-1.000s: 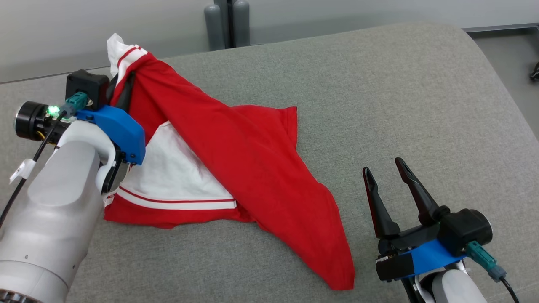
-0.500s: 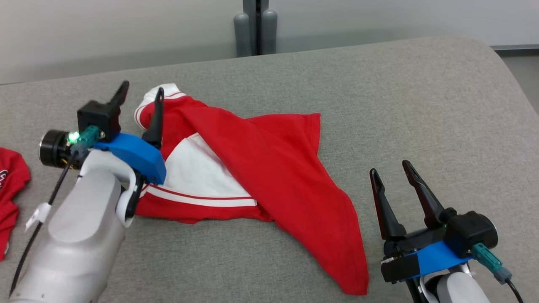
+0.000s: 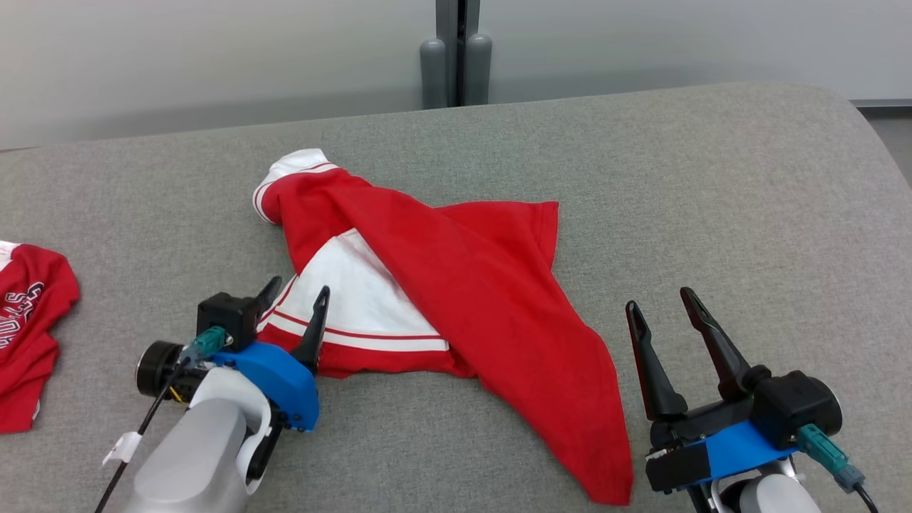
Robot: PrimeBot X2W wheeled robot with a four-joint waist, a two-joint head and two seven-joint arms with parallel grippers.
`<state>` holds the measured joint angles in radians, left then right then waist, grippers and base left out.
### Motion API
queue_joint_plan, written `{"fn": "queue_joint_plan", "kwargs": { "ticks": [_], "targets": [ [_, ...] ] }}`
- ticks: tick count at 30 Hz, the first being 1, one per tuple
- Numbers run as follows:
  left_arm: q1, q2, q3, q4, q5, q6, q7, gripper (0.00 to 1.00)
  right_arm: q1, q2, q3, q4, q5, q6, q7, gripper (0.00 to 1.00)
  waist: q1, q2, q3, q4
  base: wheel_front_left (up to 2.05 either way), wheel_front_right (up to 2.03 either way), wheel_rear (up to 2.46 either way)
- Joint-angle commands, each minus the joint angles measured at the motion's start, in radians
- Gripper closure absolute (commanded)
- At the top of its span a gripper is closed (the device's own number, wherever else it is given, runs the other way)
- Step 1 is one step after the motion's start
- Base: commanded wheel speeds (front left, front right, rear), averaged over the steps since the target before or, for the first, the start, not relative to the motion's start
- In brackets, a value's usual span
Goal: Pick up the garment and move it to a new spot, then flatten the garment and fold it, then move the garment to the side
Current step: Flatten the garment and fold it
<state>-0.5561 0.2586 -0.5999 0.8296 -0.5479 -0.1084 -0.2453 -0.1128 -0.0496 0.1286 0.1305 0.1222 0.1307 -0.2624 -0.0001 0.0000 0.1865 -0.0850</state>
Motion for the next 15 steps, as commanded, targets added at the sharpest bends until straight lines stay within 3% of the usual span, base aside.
{"fn": "queue_joint_plan", "kwargs": {
  "ticks": [1, 15],
  "targets": [
    [0.014, 0.004, -0.008, 0.008, -0.007, -0.005, 0.004, 0.0, 0.011, -0.002, -0.002, -0.005, -0.003, 0.0, -0.004, 0.0, 0.0001, 0.0, 0.002, -0.001, 0.0, 0.0, 0.0],
    [-0.024, 0.012, -0.041, 0.116, -0.039, -0.02, 0.017, 0.0, -0.006, -0.002, 0.009, 0.007, -0.006, 0.0, -0.004, 0.0, 0.0001, 0.0, 0.013, -0.022, 0.0, 0.0, 0.0]
  ]
}}
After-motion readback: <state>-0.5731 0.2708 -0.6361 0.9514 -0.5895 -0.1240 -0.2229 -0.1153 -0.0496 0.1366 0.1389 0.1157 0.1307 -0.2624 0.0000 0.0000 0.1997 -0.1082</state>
